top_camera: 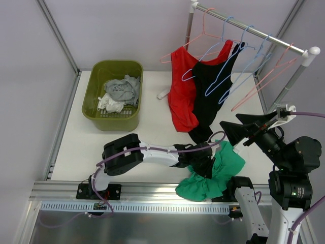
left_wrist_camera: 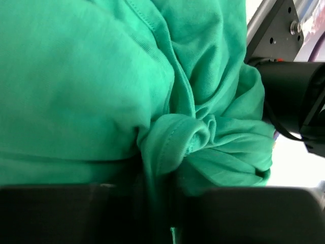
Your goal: Remove the tank top from the hanger
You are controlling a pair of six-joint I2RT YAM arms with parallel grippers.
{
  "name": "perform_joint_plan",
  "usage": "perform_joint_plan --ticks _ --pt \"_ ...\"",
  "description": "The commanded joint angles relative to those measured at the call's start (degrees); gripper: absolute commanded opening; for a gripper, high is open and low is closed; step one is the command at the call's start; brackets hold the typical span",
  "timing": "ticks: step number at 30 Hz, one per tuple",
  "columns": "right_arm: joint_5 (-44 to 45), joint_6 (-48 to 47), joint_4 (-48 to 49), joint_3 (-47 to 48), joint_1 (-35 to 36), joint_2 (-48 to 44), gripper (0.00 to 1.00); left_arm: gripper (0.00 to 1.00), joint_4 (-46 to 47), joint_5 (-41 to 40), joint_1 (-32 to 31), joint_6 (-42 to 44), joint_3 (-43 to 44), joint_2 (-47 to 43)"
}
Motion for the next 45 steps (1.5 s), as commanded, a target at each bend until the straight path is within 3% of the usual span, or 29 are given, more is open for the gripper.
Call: perform_joint_plan --ticks 1,6,12,15,20,24,28,35,37,41,45 --pt "-0.73 -0.45 1.34 1.61 -0.42 -0.21 0.99 0.00 -6.64 -4.96 -1.50 -0.21 -0.95 0.68" --pt "-0.29 -0.45 1.35 1.87 -0.42 0.23 0.99 0.00 -7.52 -9.98 -1.51 -0.47 -6.12 -5.37" --pt "0.23 -0.71 1.34 2.22 -0.42 0.32 1.00 0.00 -13.65 -24.47 -1.59 -0.91 -16.49 -26.89" --pt "0.67 -0.62 1.43 2.40 -0.42 0.32 0.99 0.00 -20.05 -31.24 -1.59 1.63 -16.69 -39.62" --pt "1.20 -0.18 1.61 3.19 -0.42 1.11 0.99 0.00 -28.69 -40.03 -1.42 3.92 -14.23 -50.46" --pt "1.82 -0.01 1.70 3.98 -0.42 1.63 0.99 0.00 -37.12 -45.83 -1.24 6.46 -3.73 -55.12" --pt "2.34 0.69 2.13 4.24 -0.42 2.07 0.99 0.00 -44.07 -51.55 0.16 11.99 8.86 -54.35" --pt "3.40 0.87 2.57 4.60 -0.42 2.34 1.00 0.00 -48.21 -47.69 10.44 20.17 31.86 -50.75" --pt "3.40 0.96 2.57 4.68 -0.42 2.95 0.99 0.00 -49.09 -49.44 12.99 23.86 38.03 -47.85" --pt "3.14 1.31 2.84 4.51 -0.42 3.48 1.00 0.00 -52.34 -51.64 17.47 29.93 60.32 -38.73" --pt "3.05 1.22 2.84 4.24 -0.42 3.39 1.00 0.00 -52.26 -53.24 23.44 34.68 70.84 -32.73"
